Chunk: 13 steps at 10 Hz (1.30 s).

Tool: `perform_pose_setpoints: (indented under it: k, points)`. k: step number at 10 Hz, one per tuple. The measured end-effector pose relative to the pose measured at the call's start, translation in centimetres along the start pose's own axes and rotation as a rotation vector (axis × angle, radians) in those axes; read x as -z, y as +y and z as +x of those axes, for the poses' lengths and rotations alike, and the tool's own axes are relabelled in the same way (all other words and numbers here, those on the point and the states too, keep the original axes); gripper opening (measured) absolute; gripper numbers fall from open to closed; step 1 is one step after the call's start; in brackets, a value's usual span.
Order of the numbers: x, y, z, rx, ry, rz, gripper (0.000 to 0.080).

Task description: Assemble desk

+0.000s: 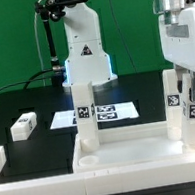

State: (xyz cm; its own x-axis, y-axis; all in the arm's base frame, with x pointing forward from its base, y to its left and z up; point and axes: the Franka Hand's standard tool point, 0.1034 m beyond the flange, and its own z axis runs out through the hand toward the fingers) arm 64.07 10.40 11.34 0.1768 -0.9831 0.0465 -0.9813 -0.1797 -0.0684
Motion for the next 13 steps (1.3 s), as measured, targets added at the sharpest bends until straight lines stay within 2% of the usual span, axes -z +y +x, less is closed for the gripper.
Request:
perform_pose_setpoints:
  k: [1, 2, 3, 7, 8, 9, 12, 13]
  points:
    - [0.1, -0.3, -0.1, 0.148, 0.005, 0.017, 0.0640]
    - [0.3, -0.4, -0.8, 0.286, 0.005, 0.014, 0.0648]
    - [0.5, -0.3, -1.7, 0.398, 0.004, -0.005, 0.0649]
    - [0.4, -0.3, -1.1, 0.696, 0.010, -0.007, 0.0649]
    - [0.4, -0.4, -0.7, 0.921, 0.020, -0.003, 0.0649]
    - [0.1, -0.7, -0.3, 1.086, 0.036, 0.019, 0.0649]
    - [-0.3, -0.5, -0.3, 1.140, 0.044, 0.018, 0.0649]
    - [-0.3, -0.5, -0.3, 1.122, 0.044, 0.019, 0.0515]
